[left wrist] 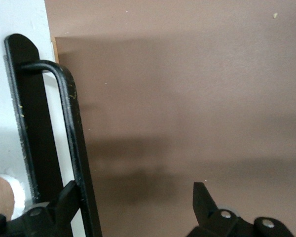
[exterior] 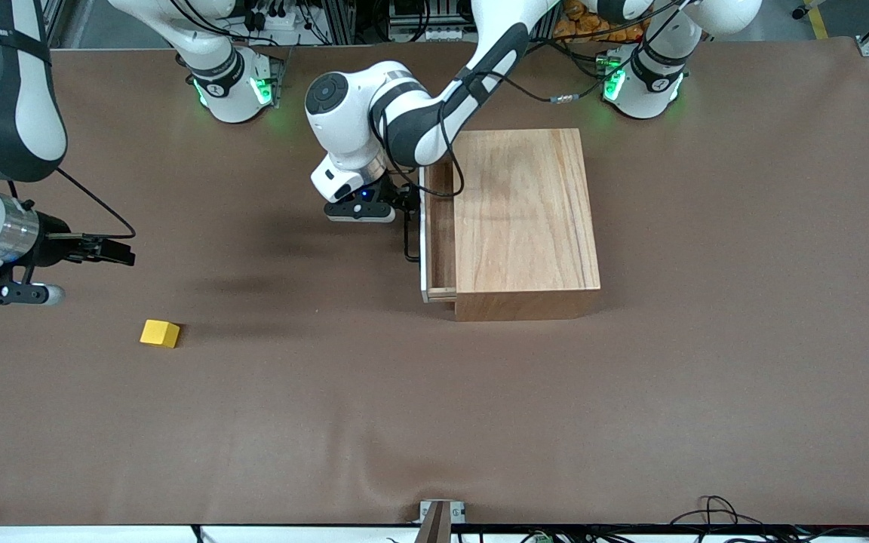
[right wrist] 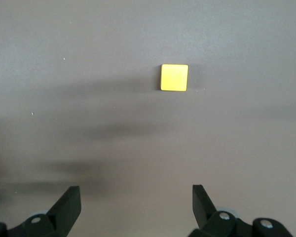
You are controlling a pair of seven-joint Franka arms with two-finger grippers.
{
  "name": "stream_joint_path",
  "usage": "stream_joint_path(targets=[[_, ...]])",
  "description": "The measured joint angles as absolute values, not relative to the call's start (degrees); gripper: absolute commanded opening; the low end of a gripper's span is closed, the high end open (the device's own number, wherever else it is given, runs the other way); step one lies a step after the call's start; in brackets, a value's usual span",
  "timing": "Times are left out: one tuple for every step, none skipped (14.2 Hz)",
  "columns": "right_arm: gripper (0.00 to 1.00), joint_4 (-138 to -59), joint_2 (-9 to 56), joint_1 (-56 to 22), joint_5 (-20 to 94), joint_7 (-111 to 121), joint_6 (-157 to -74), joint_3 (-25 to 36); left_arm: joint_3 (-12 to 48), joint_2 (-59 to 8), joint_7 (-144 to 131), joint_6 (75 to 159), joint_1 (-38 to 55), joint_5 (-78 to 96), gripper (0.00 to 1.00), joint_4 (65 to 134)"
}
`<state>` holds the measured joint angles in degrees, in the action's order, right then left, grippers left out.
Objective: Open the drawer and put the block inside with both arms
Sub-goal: 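Pull the drawer open with the left gripper while the right gripper approaches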
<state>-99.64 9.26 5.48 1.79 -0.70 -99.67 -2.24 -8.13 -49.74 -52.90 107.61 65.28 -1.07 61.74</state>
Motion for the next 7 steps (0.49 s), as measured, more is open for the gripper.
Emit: stream_joint_path(targets=[[1.0, -99.6, 9.3, 5.5, 1.8, -0.6, -99.7, -2.2, -8.0, -49.7, -52.9, 108.2, 65.3, -1.1, 1.0, 61.7], [1.0, -99.7, 9.3, 5.6, 1.8, -0.3, -99.8, -2.2, -7.8, -49.8, -52.9, 108.6, 65.3, -1.1, 1.0, 61.7], [1.0, -99.7, 9.3, 5.9, 1.8, 0.4, -100.1, -2.1, -7.5, -49.8, -52.9, 109.0, 65.3, -1.0, 1.0, 61.7], [1.0, -99.8, 9.3, 6.4, 1.8, 1.2, -100.4, -2.1, -7.3, -49.8, -52.9, 109.2, 65.3, -1.0, 1.0, 61.7], [1.0, -99.8, 9.3, 7.0, 1.8, 2.1, -100.7, -2.1, -7.1, -49.8, -52.9, 109.3, 65.3, -1.0, 1.0, 61.7], [1.0, -99.9, 9.4, 7.4, 1.8, 2.7, -100.8, -2.0, -6.8, -49.8, -52.9, 109.5, 65.3, -1.0, 1.0, 61.7], [1.0, -100.0, 9.4, 7.7, 1.8, 3.0, -101.0, -2.0, -6.6, -49.8, -52.9, 110.0, 65.2, -1.0, 1.0, 61.7]])
